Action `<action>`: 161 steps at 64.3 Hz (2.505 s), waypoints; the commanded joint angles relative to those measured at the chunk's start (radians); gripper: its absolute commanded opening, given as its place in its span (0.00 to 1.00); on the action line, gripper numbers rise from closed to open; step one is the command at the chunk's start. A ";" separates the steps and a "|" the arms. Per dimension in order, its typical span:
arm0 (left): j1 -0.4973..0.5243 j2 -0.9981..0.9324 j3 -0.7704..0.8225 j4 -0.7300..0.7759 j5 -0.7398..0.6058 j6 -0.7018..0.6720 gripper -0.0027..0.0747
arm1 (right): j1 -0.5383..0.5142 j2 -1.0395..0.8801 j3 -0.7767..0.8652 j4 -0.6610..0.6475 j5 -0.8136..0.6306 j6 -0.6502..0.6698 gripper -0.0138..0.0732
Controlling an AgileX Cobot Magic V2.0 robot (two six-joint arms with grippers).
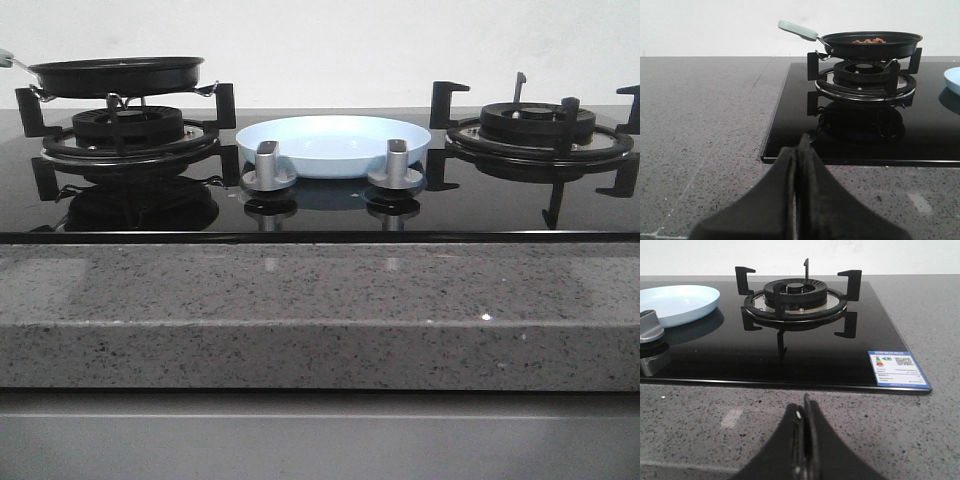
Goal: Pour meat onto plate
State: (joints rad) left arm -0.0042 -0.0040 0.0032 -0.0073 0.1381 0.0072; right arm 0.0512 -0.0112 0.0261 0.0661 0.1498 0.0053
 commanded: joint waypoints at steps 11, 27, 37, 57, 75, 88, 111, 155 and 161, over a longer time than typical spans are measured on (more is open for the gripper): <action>0.001 -0.016 0.004 -0.016 -0.138 0.000 0.01 | -0.005 -0.017 -0.005 0.005 -0.090 -0.005 0.09; 0.001 0.042 -0.193 -0.023 -0.005 -0.024 0.01 | -0.005 -0.008 -0.136 0.005 -0.027 -0.005 0.09; 0.001 0.209 -0.356 -0.023 0.061 -0.024 0.01 | -0.005 0.095 -0.311 0.005 0.033 -0.005 0.09; 0.001 0.550 -0.540 -0.023 -0.065 -0.024 0.01 | -0.005 0.499 -0.584 0.005 0.076 -0.005 0.09; 0.001 0.579 -0.540 -0.023 -0.115 -0.024 0.20 | -0.004 0.566 -0.604 0.005 0.041 -0.005 0.28; 0.001 0.580 -0.540 -0.027 -0.113 -0.024 0.71 | -0.004 0.567 -0.604 0.005 0.041 -0.005 0.69; 0.001 0.586 -0.540 -0.027 -0.113 -0.024 0.77 | -0.004 0.591 -0.605 0.022 -0.015 -0.005 0.71; 0.001 0.586 -0.540 -0.027 -0.113 -0.024 0.77 | 0.138 1.388 -1.338 0.032 0.512 -0.005 0.69; 0.001 0.586 -0.540 -0.027 -0.113 -0.024 0.77 | 0.171 1.503 -1.471 0.032 0.593 -0.005 0.69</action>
State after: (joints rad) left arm -0.0042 0.5747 -0.4978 -0.0252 0.1109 0.0000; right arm 0.1969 1.4289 -1.3000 0.0926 0.7092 0.0053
